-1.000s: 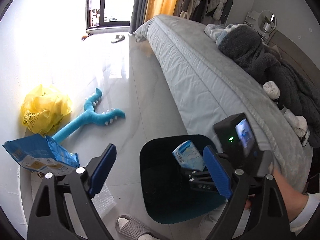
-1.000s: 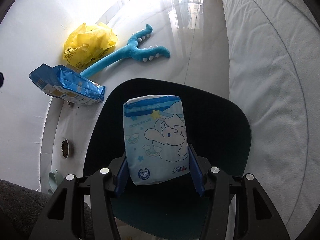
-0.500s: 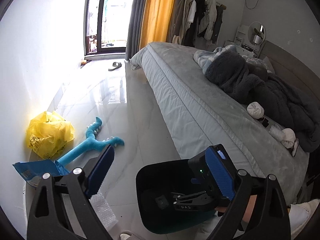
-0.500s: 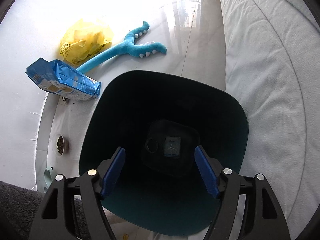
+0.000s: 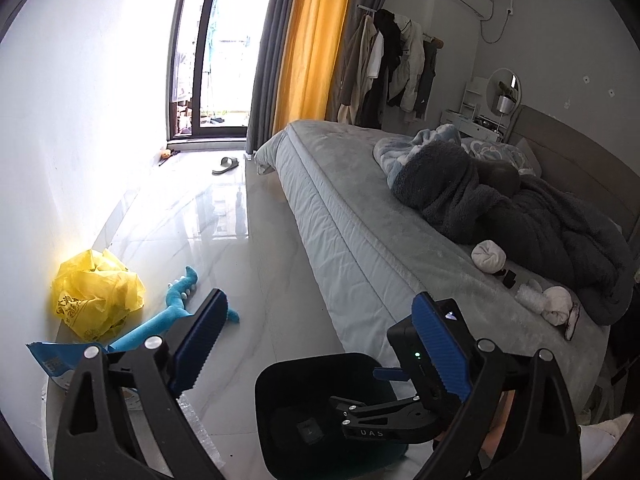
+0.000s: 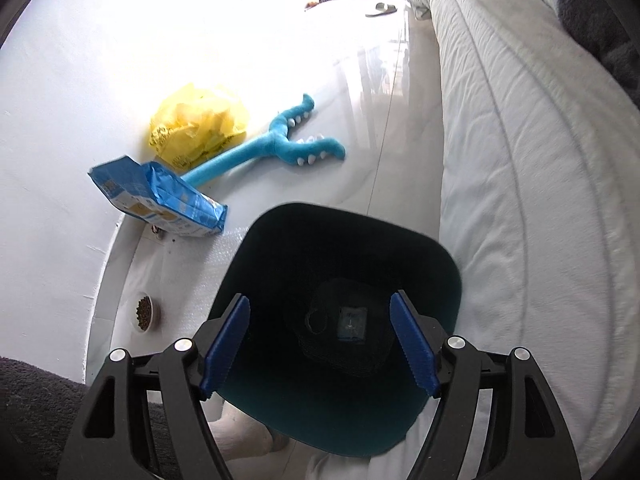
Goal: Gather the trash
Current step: 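Move both open tools back over the remaining trash on the bed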
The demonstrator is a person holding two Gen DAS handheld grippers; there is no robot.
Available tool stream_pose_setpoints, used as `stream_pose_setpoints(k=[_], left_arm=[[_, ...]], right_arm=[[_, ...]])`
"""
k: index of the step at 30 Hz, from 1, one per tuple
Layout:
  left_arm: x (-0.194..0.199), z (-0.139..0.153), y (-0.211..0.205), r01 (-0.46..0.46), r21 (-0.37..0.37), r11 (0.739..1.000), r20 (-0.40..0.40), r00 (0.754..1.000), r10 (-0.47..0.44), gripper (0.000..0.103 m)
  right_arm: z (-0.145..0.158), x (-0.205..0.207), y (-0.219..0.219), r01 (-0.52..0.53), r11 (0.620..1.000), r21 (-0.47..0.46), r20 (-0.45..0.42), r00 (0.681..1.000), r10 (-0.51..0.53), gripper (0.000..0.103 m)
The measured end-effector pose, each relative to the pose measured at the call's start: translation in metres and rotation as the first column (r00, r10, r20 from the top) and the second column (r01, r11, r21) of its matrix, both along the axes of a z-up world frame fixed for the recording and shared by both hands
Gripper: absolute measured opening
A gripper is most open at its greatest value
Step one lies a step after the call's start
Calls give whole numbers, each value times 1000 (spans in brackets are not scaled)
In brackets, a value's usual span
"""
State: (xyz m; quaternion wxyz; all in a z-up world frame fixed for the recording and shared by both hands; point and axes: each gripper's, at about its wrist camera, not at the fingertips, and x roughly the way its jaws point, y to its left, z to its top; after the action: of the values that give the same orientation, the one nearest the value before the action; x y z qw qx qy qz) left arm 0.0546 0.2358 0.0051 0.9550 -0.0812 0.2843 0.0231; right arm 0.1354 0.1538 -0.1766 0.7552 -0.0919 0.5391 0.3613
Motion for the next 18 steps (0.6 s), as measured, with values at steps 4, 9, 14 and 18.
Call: stream_pose_setpoints(k=[4,9,14,18], left_arm=[[2,4,-8,-4,22,1000,8,1000,4,96],[4,11,-18,-5,13,1000,30,1000,5,97],[8,15,-33,17,9,1000,41,999,-17,98],[15,13,-47,45,8,999,26,999,-45,98]], right_arm=[[21,1,-11,2,998,63,37,999,-4,79],[44,0,-28,4,998,65,124,992,-12,80],[63,3,-53,26,996,86,176,983,-41,84],[76,5,-76,38,995,96,218,974,-59,86]])
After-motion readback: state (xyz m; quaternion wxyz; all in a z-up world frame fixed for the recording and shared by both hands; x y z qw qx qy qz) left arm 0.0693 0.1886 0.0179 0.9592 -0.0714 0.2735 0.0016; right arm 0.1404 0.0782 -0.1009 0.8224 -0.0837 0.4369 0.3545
